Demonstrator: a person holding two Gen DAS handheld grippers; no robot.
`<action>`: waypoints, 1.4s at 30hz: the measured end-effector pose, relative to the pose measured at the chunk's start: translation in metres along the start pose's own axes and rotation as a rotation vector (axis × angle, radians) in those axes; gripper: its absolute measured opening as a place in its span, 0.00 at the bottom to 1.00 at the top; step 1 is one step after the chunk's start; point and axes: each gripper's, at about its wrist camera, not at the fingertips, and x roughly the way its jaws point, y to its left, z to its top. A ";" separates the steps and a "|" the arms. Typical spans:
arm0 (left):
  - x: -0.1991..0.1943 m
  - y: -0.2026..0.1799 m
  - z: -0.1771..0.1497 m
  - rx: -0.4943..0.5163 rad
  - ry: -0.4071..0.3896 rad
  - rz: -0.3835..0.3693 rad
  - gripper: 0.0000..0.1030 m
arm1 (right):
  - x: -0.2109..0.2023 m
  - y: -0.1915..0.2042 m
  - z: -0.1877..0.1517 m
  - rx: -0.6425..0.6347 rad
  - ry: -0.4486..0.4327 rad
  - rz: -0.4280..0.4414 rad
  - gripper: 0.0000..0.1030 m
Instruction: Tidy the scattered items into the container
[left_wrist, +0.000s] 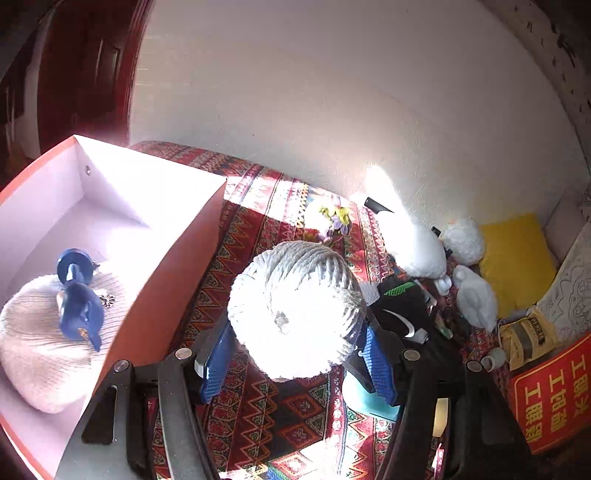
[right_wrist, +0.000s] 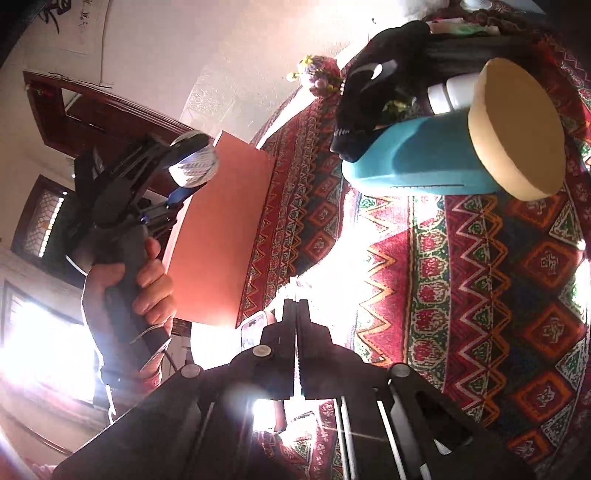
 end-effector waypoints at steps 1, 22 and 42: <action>-0.017 0.006 0.005 -0.006 -0.026 -0.005 0.60 | -0.004 0.008 0.002 -0.003 -0.019 0.011 0.00; -0.163 0.243 0.047 -0.316 -0.285 0.209 0.83 | 0.112 0.310 0.059 -0.525 -0.166 0.066 0.41; -0.068 0.015 0.026 0.141 -0.101 0.039 0.84 | -0.078 0.121 0.080 -0.182 -0.539 -0.242 0.73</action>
